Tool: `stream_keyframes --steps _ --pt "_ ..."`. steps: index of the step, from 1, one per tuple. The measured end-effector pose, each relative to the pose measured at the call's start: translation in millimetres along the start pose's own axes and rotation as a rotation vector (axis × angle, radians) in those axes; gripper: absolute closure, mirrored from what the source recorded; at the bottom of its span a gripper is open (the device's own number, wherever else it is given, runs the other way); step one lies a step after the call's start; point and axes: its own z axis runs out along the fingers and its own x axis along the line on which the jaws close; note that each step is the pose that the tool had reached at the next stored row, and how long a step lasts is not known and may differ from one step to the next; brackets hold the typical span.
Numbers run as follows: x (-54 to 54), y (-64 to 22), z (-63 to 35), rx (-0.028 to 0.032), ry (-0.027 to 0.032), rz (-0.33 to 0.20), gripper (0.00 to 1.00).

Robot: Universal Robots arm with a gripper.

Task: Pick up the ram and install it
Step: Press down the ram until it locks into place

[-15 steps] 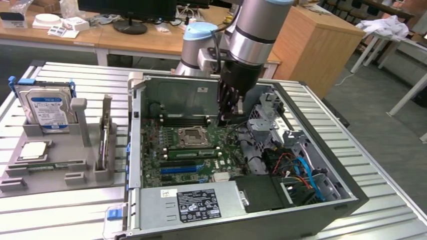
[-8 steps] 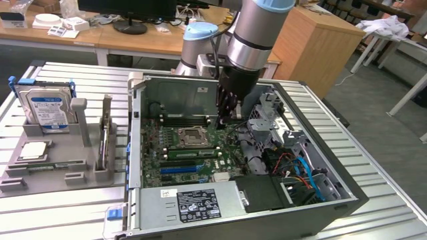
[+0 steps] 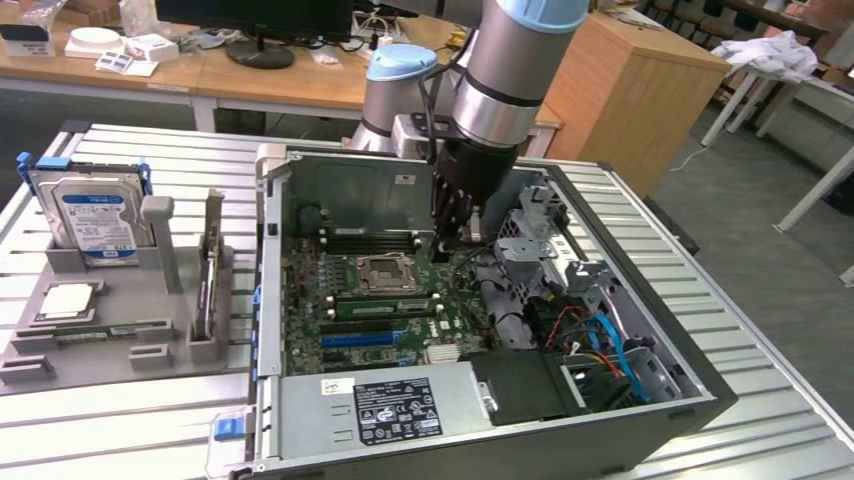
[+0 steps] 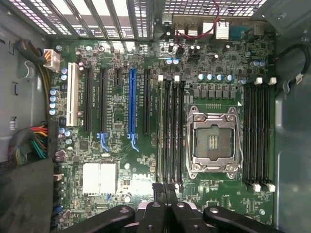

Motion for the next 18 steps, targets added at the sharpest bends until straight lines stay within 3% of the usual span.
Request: stream_keyframes --steps 18 --pt "0.4 -0.4 14.4 0.0000 -0.0001 0.000 0.89"
